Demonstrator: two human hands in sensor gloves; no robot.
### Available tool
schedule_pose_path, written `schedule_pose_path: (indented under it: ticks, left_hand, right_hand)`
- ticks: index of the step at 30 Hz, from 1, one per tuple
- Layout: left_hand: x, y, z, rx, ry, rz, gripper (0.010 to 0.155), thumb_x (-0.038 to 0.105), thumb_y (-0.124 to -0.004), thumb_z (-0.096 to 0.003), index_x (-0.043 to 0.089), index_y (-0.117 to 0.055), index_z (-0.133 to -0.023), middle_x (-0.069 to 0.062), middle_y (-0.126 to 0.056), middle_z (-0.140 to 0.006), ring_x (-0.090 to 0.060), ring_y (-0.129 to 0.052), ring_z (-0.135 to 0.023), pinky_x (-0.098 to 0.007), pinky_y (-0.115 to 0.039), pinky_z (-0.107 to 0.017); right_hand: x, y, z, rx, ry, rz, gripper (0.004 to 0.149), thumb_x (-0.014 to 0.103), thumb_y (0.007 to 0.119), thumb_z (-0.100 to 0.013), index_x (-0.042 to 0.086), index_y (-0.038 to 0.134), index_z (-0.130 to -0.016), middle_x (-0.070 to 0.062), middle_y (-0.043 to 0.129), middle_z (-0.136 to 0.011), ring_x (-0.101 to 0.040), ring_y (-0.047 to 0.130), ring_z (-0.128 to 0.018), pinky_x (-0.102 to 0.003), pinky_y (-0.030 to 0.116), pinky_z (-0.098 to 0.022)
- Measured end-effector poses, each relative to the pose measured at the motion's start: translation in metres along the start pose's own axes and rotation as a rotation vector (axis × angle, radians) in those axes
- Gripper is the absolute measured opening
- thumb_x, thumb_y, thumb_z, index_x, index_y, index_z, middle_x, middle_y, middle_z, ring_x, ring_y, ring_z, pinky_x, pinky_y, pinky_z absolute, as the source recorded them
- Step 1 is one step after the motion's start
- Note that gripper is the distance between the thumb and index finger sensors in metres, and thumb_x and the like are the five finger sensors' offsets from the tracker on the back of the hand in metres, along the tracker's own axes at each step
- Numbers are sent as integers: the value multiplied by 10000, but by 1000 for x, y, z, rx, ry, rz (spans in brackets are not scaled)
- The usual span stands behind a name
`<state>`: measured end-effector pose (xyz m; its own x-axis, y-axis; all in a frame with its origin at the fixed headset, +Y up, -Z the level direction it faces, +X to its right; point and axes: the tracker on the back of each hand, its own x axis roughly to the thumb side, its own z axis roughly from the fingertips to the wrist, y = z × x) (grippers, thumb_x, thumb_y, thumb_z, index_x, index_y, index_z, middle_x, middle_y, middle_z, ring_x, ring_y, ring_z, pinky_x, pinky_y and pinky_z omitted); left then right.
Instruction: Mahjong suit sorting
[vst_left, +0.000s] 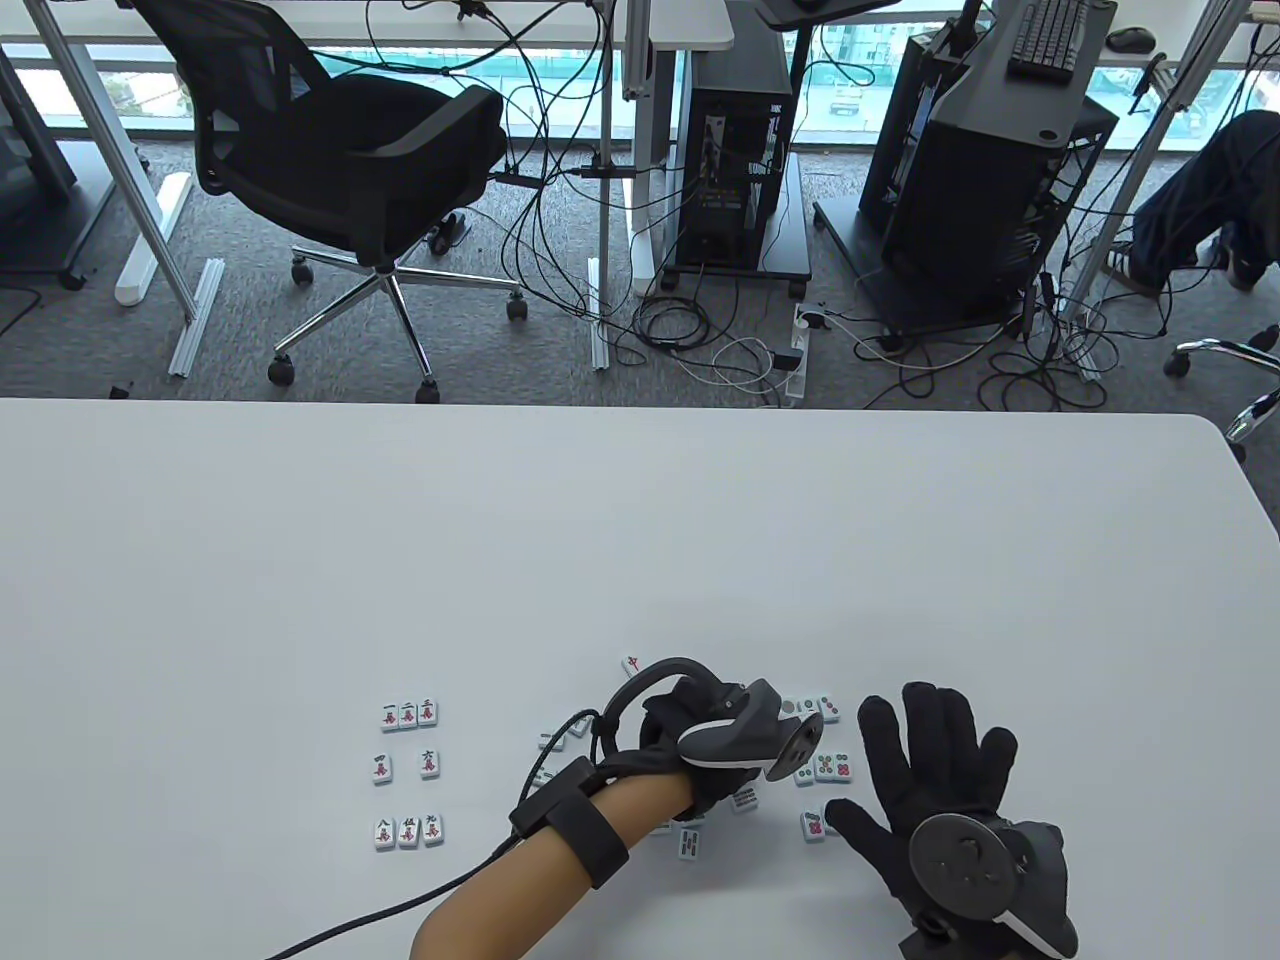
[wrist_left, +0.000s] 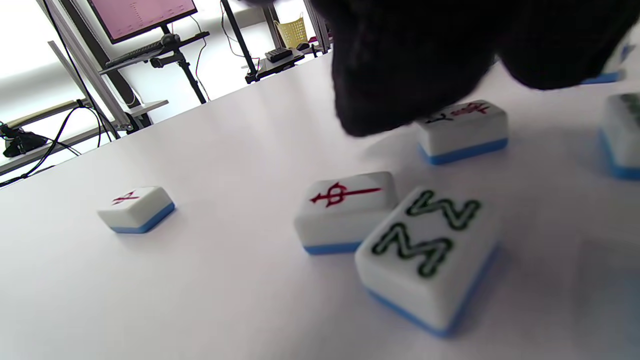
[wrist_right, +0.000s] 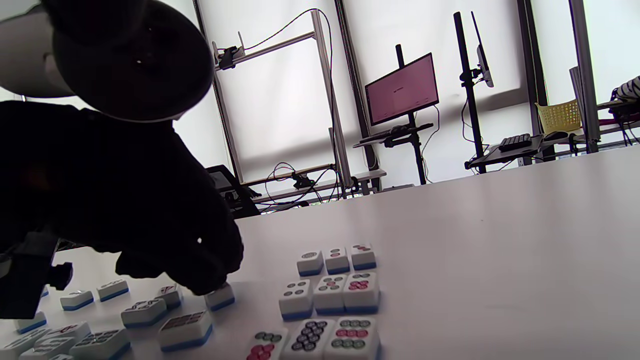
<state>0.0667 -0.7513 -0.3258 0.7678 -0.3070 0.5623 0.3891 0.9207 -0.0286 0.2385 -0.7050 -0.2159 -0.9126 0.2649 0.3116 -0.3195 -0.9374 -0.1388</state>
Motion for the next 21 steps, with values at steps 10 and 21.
schedule_pose_path:
  ticks: [10,21]
  left_hand:
    - [-1,-8,-5,-92,38,24,594,533,-896,-318,176,-873,-793,168,-991,-260,-39,-894,0,-319,-837,-127]
    - [-2,-9,-6,-64,20,58,633,534,-908,-303,196,-840,-835,174,-985,-275,-33,-894,-11,-316,-839,-134]
  right_hand:
    - [1,0,0,4,-3,2,834,618,605,-476,308,129,-1087,-149,38,-1149,-434,21,-1019,-756,107,-670]
    - [1,0,0,3,1,1,834,616,607,-475,308,131,-1087,-146,38,-1150,-432,21,-1020,-756,106,-671]
